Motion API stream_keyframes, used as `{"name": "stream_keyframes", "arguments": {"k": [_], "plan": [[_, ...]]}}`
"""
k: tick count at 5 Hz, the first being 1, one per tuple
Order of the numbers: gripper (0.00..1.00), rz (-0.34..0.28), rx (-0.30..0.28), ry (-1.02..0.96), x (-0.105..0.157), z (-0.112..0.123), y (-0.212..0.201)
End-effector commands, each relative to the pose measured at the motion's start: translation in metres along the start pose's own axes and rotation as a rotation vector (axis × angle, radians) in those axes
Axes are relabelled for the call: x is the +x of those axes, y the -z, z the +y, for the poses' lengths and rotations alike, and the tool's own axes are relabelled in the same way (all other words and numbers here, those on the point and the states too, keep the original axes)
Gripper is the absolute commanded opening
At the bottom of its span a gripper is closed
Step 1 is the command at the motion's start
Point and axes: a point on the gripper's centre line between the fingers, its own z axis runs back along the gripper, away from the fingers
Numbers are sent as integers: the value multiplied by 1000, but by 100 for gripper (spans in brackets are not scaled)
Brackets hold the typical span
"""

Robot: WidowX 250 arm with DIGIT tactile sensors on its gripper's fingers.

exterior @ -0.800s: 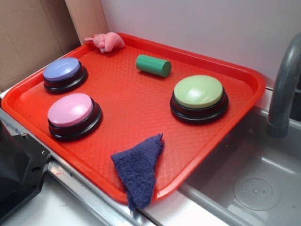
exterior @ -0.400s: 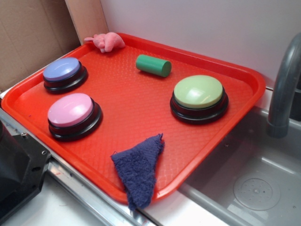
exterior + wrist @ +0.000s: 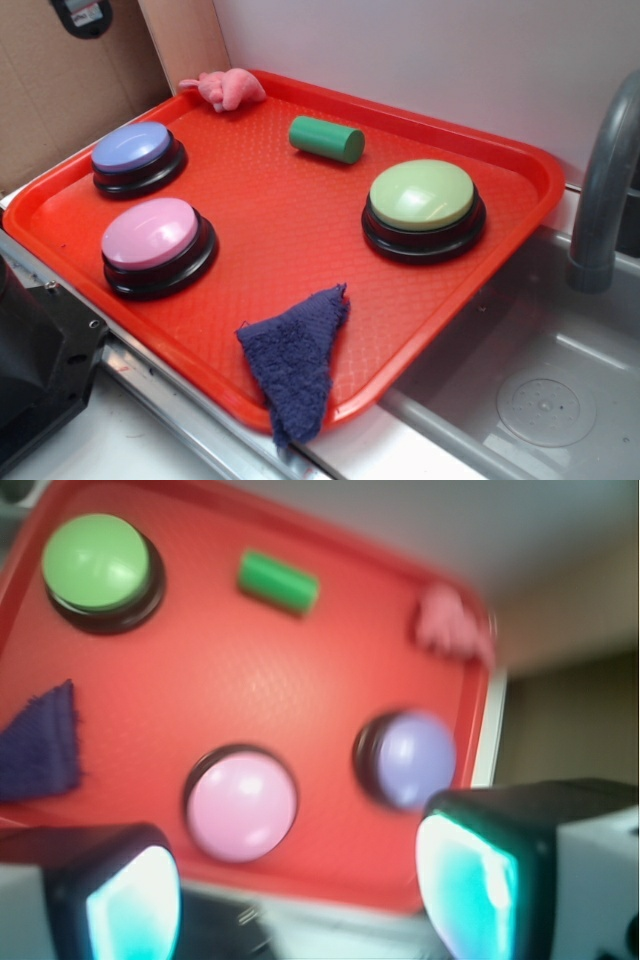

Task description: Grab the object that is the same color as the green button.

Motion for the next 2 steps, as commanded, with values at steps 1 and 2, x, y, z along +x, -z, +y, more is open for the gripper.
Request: {"name": "stream_keyframes", "arguments": {"k": [1, 2], "plan": [[100, -218, 123, 464, 55, 14, 43], [100, -272, 113, 596, 73, 16, 72]]}}
